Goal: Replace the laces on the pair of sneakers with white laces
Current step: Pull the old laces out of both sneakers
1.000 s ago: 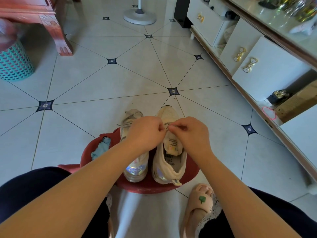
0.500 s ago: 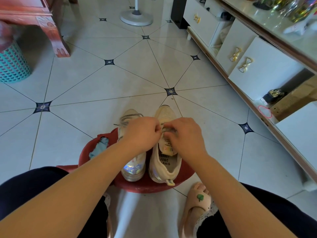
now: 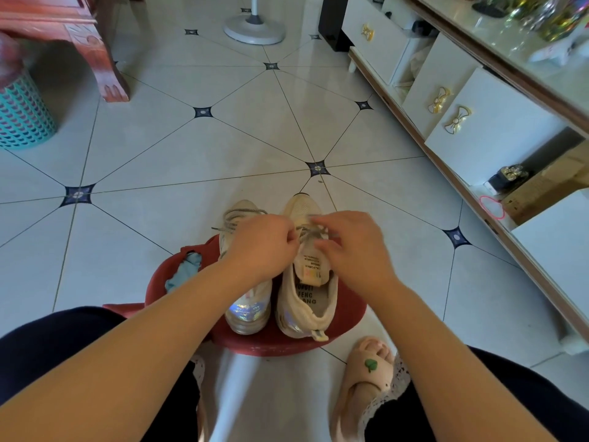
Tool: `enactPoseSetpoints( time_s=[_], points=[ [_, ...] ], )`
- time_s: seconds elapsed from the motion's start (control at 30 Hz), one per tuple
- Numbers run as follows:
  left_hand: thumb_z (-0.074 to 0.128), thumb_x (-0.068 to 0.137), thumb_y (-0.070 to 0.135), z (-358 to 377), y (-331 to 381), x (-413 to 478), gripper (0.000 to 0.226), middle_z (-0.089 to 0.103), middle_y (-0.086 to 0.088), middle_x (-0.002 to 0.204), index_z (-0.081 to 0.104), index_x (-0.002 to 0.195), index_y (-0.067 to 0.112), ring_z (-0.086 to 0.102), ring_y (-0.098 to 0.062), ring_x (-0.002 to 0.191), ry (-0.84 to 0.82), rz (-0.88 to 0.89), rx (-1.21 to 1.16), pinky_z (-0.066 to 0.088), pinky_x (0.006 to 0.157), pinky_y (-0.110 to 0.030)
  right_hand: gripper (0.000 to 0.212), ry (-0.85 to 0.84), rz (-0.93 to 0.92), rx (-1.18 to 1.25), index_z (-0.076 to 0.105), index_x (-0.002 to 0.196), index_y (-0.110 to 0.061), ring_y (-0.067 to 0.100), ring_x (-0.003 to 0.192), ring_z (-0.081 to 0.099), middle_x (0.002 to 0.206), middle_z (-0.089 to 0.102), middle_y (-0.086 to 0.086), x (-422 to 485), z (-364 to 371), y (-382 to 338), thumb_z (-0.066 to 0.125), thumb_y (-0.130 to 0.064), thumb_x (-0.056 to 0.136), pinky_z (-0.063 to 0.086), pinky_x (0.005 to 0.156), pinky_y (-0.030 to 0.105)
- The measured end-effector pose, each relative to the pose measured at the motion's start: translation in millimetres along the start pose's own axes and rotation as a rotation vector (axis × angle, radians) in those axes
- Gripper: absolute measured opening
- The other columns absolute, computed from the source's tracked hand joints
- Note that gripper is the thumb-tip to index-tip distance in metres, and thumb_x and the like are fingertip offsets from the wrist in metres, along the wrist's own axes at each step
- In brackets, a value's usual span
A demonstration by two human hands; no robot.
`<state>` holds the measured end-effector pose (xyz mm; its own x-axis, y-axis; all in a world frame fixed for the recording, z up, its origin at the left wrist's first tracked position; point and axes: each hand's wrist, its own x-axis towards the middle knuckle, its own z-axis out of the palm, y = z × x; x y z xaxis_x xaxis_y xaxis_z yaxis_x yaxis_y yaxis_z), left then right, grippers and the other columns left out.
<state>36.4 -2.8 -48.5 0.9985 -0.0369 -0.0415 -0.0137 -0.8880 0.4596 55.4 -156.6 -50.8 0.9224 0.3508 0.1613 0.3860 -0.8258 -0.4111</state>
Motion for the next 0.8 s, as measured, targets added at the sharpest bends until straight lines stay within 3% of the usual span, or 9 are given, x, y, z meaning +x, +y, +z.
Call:
enactPoseSetpoints(
  time_s=[0.13, 0.23, 0.3, 0.37, 0.47, 0.6, 0.7, 0.8],
  points=[
    [0.05, 0.086, 0.025, 1, 3, 1, 0.013, 0.055, 0.006, 0.075, 0.062, 0.084, 0.02, 0.053, -0.015, 0.075, 0.005, 0.016, 0.027, 0.036, 0.064, -0.028, 0.019, -0.033, -0.063, -0.119, 0.069, 0.095, -0.019, 0.023, 0.1, 0.053, 0.092, 0.066, 0.0, 2, 10, -6, 0.062, -0.031, 0.081, 0.032, 0.089, 0.032],
    [0.051, 0.087, 0.028, 2, 1, 0, 0.01, 0.051, 0.009, 0.072, 0.059, 0.082, 0.023, 0.049, -0.012, 0.071, 0.004, 0.027, 0.022, 0.034, 0.063, -0.026, 0.017, 0.048, -0.114, -0.216, 0.062, 0.068, -0.013, 0.027, 0.077, 0.055, 0.064, 0.059, 0.002, -1, 10, -10, 0.067, -0.026, 0.078, 0.034, 0.076, 0.034],
    [0.052, 0.087, 0.03, 2, 0, 0, 0.012, 0.05, 0.01, 0.07, 0.061, 0.082, 0.023, 0.049, -0.011, 0.071, -0.004, 0.027, 0.01, 0.035, 0.063, -0.026, 0.019, 0.106, -0.137, -0.268, 0.06, 0.062, -0.012, 0.027, 0.068, 0.055, 0.058, 0.058, 0.003, -1, 8, -10, 0.069, -0.022, 0.075, 0.04, 0.07, 0.035],
    [0.053, 0.087, 0.029, 0, 0, -1, 0.012, 0.051, 0.01, 0.07, 0.06, 0.078, 0.023, 0.053, -0.012, 0.074, -0.014, 0.017, -0.016, 0.038, 0.065, -0.027, 0.016, 0.11, -0.033, -0.335, 0.064, 0.069, -0.013, 0.027, 0.069, 0.056, 0.063, 0.061, 0.004, 4, -2, 5, 0.061, -0.022, 0.081, 0.042, 0.069, 0.035],
    [0.053, 0.086, 0.028, -1, 0, -2, 0.015, 0.054, 0.01, 0.07, 0.058, 0.074, 0.022, 0.055, -0.013, 0.075, -0.032, 0.011, -0.062, 0.041, 0.065, -0.027, 0.016, 0.202, 0.258, -0.245, 0.068, 0.084, -0.012, 0.03, 0.077, 0.058, 0.074, 0.066, 0.008, 12, -21, 35, 0.055, -0.02, 0.088, 0.048, 0.071, 0.041],
    [0.051, 0.087, 0.027, 0, 3, -2, 0.014, 0.062, 0.006, 0.078, 0.063, 0.083, 0.019, 0.055, -0.013, 0.075, -0.004, 0.026, -0.023, 0.042, 0.066, -0.027, 0.015, 0.241, 0.233, -0.229, 0.067, 0.088, -0.009, 0.03, 0.083, 0.056, 0.078, 0.065, 0.008, 7, -15, 34, 0.056, -0.019, 0.09, 0.042, 0.07, 0.039],
    [0.051, 0.087, 0.025, 0, 1, -2, 0.014, 0.061, 0.006, 0.078, 0.063, 0.082, 0.019, 0.057, -0.014, 0.077, 0.005, 0.026, -0.037, 0.042, 0.066, -0.026, 0.01, 0.075, 0.16, -0.214, 0.066, 0.09, -0.015, 0.027, 0.089, 0.054, 0.085, 0.065, 0.004, 6, -14, 27, 0.059, -0.021, 0.086, 0.04, 0.074, 0.036],
    [0.051, 0.087, 0.025, 2, 1, -2, 0.013, 0.06, 0.006, 0.077, 0.062, 0.08, 0.02, 0.057, -0.014, 0.076, 0.015, 0.038, -0.037, 0.039, 0.064, -0.026, 0.023, -0.015, 0.07, -0.094, 0.064, 0.105, -0.023, 0.022, 0.095, 0.051, 0.098, 0.061, 0.0, 4, -9, 11, 0.061, -0.03, 0.083, 0.038, 0.08, 0.033]
  ],
)
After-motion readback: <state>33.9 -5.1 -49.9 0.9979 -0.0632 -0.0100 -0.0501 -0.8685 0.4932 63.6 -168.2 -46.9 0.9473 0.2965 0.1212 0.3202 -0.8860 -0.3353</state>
